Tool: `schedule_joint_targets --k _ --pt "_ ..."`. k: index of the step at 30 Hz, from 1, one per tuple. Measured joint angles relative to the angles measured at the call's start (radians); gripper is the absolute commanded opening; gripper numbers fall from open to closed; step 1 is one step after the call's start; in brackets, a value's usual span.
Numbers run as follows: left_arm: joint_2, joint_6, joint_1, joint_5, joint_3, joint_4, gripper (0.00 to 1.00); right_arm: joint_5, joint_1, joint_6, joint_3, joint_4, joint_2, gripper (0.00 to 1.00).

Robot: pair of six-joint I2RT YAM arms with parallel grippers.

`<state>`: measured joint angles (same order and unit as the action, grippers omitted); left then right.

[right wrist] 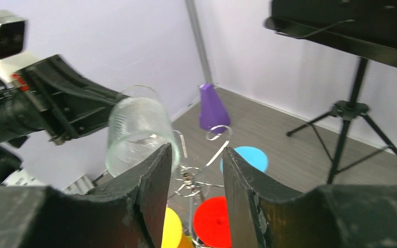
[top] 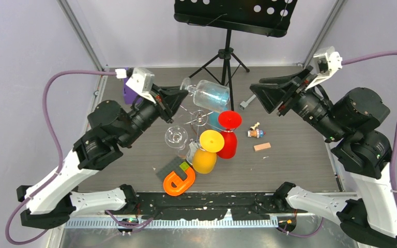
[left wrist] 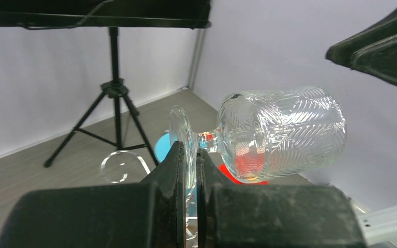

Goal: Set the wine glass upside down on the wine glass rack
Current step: Turn the wine glass upside down at the wine rack.

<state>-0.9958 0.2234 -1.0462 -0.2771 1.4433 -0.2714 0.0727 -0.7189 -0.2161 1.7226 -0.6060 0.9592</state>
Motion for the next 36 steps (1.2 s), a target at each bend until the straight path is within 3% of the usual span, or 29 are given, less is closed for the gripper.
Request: schedule_joint_targets --k 6,11,16,22,36 --pt "0.077 -0.117 0.013 -0.053 -0.013 -0.016 0.00 -0.161 0.000 -0.005 0.110 -0.153 0.048 0.50" --pt "0.169 -0.203 0.013 -0.062 -0.058 0.016 0.00 -0.172 0.000 -0.043 0.251 -0.296 0.195 0.50" --pt "0.241 -0.254 0.013 -0.063 -0.113 0.100 0.00 -0.161 -0.029 -0.122 0.241 -0.357 0.329 0.54" --pt "0.307 -0.271 0.013 -0.063 -0.141 0.159 0.00 -0.216 -0.157 -0.230 0.235 -0.384 0.446 0.54" --pt "0.351 -0.257 0.013 -0.043 -0.157 0.171 0.00 -0.488 -0.297 -0.440 0.202 -0.393 0.485 0.70"
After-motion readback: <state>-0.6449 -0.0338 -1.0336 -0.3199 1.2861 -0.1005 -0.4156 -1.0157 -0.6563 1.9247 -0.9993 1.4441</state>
